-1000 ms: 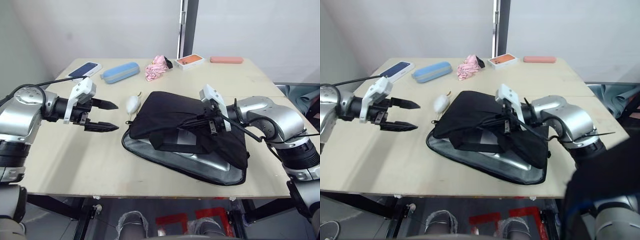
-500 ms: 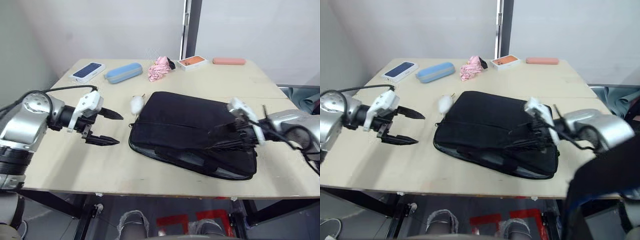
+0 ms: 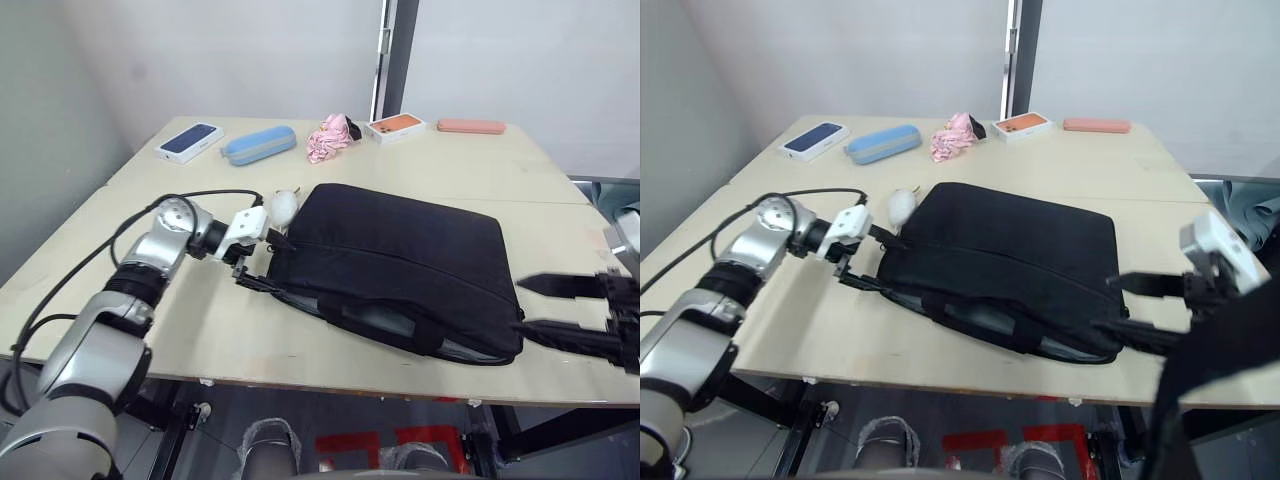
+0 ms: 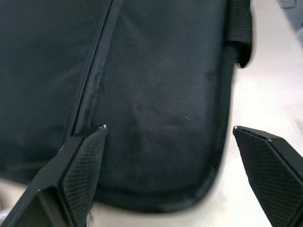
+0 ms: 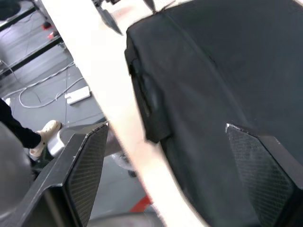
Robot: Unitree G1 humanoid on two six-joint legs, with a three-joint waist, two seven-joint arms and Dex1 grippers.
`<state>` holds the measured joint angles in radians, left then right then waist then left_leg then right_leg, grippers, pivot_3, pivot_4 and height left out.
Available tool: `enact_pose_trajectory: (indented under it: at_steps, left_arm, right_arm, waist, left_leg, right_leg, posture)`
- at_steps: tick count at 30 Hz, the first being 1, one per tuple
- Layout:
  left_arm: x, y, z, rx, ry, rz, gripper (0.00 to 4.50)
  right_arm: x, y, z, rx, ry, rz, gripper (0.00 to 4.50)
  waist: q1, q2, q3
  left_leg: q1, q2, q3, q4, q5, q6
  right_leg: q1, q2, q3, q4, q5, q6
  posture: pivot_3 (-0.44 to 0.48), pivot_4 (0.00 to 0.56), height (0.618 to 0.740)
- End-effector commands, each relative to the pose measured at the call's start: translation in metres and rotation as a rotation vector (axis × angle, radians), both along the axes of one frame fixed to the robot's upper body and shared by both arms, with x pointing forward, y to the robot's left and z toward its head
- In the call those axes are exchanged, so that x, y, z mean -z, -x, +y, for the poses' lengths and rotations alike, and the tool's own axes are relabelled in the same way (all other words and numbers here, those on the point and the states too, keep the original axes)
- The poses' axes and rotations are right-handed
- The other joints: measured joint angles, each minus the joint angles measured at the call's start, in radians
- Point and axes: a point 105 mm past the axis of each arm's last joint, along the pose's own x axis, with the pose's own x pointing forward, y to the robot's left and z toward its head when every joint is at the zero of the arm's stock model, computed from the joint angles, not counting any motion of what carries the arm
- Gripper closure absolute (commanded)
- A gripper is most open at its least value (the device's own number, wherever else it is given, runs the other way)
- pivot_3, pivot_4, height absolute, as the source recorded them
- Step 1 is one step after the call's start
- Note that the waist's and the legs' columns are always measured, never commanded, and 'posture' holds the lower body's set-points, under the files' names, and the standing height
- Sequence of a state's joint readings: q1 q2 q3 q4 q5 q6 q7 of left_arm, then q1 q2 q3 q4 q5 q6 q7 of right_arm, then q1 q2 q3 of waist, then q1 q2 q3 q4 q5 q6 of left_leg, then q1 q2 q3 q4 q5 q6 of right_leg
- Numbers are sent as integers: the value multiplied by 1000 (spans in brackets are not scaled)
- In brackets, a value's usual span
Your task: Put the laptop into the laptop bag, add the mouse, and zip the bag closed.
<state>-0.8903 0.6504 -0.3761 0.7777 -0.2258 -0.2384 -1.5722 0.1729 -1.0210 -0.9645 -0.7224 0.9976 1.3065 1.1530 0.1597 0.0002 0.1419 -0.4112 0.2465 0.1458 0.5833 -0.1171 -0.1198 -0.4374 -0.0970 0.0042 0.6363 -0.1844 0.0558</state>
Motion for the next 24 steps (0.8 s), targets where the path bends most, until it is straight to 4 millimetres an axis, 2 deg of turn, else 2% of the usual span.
enact_pose_trajectory:
  at_steps: [1,3,5,13,16,21,24]
  left_arm:
    - [-1,-3,-2,53,-33,-26,0]
    - [2,-6,-8,73,-35,-48,0]
    - [1,-10,-15,73,-8,-62,527]
    - [5,-11,-19,89,-5,-67,3296]
    - [8,-9,-15,86,-7,-74,4290]
    - [3,-9,-15,77,22,-73,4290]
    - [-3,-8,-15,76,45,-75,4290]
  right_arm:
    - [-8,10,-3,44,16,-44,373]
    - [-6,16,-6,74,12,-31,373]
    - [-4,19,-7,87,13,-18,316]
    - [12,25,4,61,40,-12,316]
    - [26,21,4,85,28,1,316]
    - [46,2,-11,171,151,-57,316]
    - [64,0,-9,124,264,-60,316]
  waist:
    - [-4,0,0]
    - [1,0,-1]
    - [6,0,-1]
    - [30,0,-1]
    - [33,0,-1]
    - [30,0,-1]
    - [28,0,-1]
  left_leg:
    - [0,0,0,0,0,0]
    - [0,0,0,0,0,0]
    - [1,0,0,0,0,0]
    - [5,-2,0,-3,0,0]
    - [5,-2,0,-3,0,0]
    - [5,-2,0,-5,0,0]
    - [5,-3,0,-6,0,0]
  right_leg:
    - [0,0,0,0,0,0]
    - [0,0,-1,0,0,0]
    - [1,-1,-1,0,0,1]
    - [5,-4,-1,-1,-2,4]
    - [5,-5,-1,-2,-2,4]
    - [5,-5,-1,-3,-2,5]
    - [5,-6,-1,-3,-2,5]
  posture:
    - [0,150,740]
    - [0,150,740]
    - [0,150,740]
    - [0,150,740]
    - [0,150,740]
    - [0,150,740]
    - [0,150,740]
